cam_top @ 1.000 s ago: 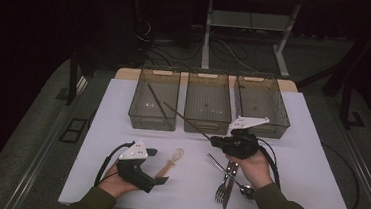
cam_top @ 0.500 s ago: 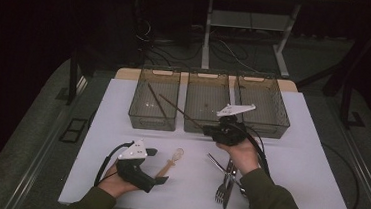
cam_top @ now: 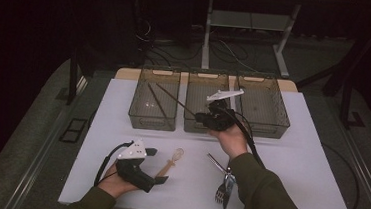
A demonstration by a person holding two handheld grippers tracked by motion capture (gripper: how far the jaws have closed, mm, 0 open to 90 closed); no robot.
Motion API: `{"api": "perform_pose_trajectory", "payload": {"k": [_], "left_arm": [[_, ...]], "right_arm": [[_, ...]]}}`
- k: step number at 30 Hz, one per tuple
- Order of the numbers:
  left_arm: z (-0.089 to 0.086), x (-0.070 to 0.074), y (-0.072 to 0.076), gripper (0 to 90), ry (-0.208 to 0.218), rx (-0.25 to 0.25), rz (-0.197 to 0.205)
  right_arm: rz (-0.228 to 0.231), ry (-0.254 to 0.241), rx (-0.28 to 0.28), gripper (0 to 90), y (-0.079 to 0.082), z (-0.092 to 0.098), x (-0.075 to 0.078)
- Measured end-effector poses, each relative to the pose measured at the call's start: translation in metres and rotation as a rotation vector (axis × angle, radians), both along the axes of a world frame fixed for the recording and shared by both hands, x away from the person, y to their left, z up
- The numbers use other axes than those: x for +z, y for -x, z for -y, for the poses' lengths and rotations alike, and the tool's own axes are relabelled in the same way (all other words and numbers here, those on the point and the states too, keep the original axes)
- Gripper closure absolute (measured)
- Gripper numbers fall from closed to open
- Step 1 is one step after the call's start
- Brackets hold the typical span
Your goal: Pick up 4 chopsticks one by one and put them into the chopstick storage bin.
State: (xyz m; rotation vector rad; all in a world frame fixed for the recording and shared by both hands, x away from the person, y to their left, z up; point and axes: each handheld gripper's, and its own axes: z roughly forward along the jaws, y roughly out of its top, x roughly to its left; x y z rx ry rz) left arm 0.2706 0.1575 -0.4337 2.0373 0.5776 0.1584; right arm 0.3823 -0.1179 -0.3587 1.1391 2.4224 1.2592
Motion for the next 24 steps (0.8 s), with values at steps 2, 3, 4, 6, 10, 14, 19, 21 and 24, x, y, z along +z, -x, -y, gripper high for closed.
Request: {"api": "perform_pose_trajectory", "payload": {"k": [2, 3, 4, 6, 10, 14, 19, 21, 24], "left_arm": [[0.000, 0.000, 0.000, 0.2, 0.001, 0.000, 0.000], [0.000, 0.000, 0.000, 0.2, 0.004, 0.001, 0.000], [0.000, 0.000, 0.000, 0.2, 0.003, 0.002, 0.001], [0.000, 0.000, 0.000, 0.2, 0.002, 0.002, 0.000], [0.000, 0.001, 0.000, 0.2, -0.001, -0.002, 0.003], [-0.001, 0.001, 0.000, 0.2, 0.001, -0.003, 0.003], [-0.001, 0.001, 0.000, 0.2, 0.005, -0.003, 0.001], [-0.001, 0.001, 0.000, 0.2, -0.002, -0.005, 0.003], [-0.001, 0.002, 0.000, 0.2, 0.002, -0.004, 0.004]], "right_arm": [[-0.012, -0.002, -0.004, 85.4, -0.004, -0.005, 0.002], [-0.002, 0.005, 0.000, 85.4, -0.007, -0.007, 0.003], [-0.006, 0.007, -0.002, 85.4, -0.009, -0.009, 0.003], [-0.002, 0.015, -0.006, 85.4, -0.014, -0.014, 0.005], [-0.006, 0.029, -0.024, 85.4, -0.024, -0.023, 0.006], [-0.008, 0.039, -0.036, 85.4, -0.033, -0.033, 0.007], [-0.017, 0.066, -0.045, 85.4, -0.045, -0.047, 0.006], [-0.021, 0.077, -0.050, 85.4, -0.049, -0.053, 0.005], [-0.014, 0.099, -0.057, 85.4, -0.055, -0.063, 0.004]]}}
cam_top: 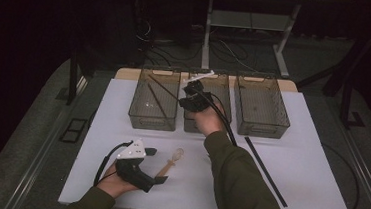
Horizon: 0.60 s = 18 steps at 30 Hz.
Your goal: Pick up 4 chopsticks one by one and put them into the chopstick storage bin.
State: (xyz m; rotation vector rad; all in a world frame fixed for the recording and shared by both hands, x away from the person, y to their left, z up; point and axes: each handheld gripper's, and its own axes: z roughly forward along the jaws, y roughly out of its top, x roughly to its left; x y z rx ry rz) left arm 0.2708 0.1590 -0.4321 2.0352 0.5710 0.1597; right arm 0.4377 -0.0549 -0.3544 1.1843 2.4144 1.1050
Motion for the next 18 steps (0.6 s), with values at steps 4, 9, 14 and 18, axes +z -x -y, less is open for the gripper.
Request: {"api": "perform_pose_trajectory", "payload": {"k": [4, 9, 14, 18], "left_arm": [[-0.001, 0.001, 0.000, 0.2, -0.004, -0.003, 0.001], [-0.001, 0.001, 0.001, 0.2, -0.004, -0.001, -0.002], [-0.001, 0.001, 0.000, 0.3, 0.000, 0.001, 0.000], [-0.002, 0.001, 0.000, 0.3, -0.001, -0.002, 0.005]], "right_arm": [[-0.006, 0.009, -0.019, 85.4, -0.010, -0.011, -0.003], [-0.013, 0.011, -0.029, 85.3, -0.020, -0.023, -0.004], [-0.019, 0.032, -0.043, 85.3, -0.027, -0.035, -0.007], [-0.025, 0.024, -0.046, 85.0, -0.030, -0.042, -0.010]]}}
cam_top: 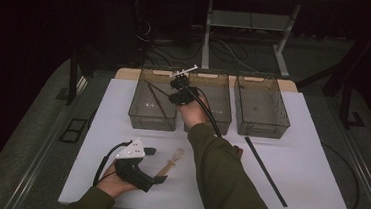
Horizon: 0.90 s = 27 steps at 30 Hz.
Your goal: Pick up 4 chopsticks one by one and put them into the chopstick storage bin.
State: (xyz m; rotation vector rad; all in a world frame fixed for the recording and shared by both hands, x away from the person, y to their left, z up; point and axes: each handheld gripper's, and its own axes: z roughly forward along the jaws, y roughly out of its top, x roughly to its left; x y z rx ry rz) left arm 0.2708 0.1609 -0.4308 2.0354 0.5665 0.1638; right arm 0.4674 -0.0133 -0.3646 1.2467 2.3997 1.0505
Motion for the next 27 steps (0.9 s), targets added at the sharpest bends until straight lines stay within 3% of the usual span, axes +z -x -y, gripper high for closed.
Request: {"api": "perform_pose_trajectory", "payload": {"k": [3, 8, 12, 17, 27], "left_arm": [[0.000, 0.000, 0.000, 0.3, 0.002, -0.001, 0.002], [0.000, 0.000, 0.000, 0.3, 0.002, 0.001, 0.002], [0.000, 0.000, 0.000, 0.3, 0.004, 0.004, -0.003], [0.000, 0.000, 0.000, 0.3, 0.004, 0.005, -0.004], [0.000, 0.000, 0.001, 0.3, 0.011, 0.011, -0.005]], "right_arm": [[-0.003, 0.002, 0.005, 84.0, 0.001, -0.004, -0.002], [0.008, -0.009, 0.021, 65.0, 0.002, -0.005, 0.000], [0.005, -0.028, 0.059, 61.1, 0.004, -0.002, 0.004], [-0.005, -0.065, 0.084, 48.9, 0.009, 0.003, 0.008], [0.022, -0.090, 0.164, 39.8, 0.025, 0.023, 0.013]]}}
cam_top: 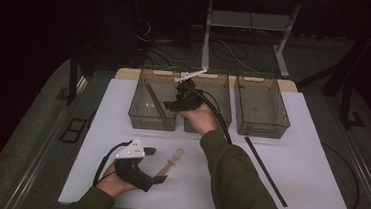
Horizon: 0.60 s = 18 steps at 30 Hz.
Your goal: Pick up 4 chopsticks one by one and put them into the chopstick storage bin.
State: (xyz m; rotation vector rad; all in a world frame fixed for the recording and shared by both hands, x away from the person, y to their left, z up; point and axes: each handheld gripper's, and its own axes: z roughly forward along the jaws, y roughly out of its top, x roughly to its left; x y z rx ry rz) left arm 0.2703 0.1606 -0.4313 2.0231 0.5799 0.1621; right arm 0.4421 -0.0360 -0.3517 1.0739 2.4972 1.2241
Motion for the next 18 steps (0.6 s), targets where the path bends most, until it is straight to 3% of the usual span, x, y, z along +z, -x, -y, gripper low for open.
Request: {"api": "perform_pose_trajectory", "payload": {"k": [7, 13, 18], "left_arm": [[-0.001, 0.000, 0.000, 0.3, 0.008, 0.010, -0.005], [-0.002, 0.000, -0.001, 0.2, -0.008, 0.011, -0.006], [-0.003, -0.001, -0.001, 0.1, 0.002, 0.023, -0.008]], "right_arm": [[0.024, -0.011, 0.025, 33.5, 0.015, 0.016, 0.001], [0.027, -0.027, 0.027, 31.9, 0.025, 0.034, 0.002], [0.024, -0.042, 0.022, 31.1, 0.032, 0.048, 0.001]]}}
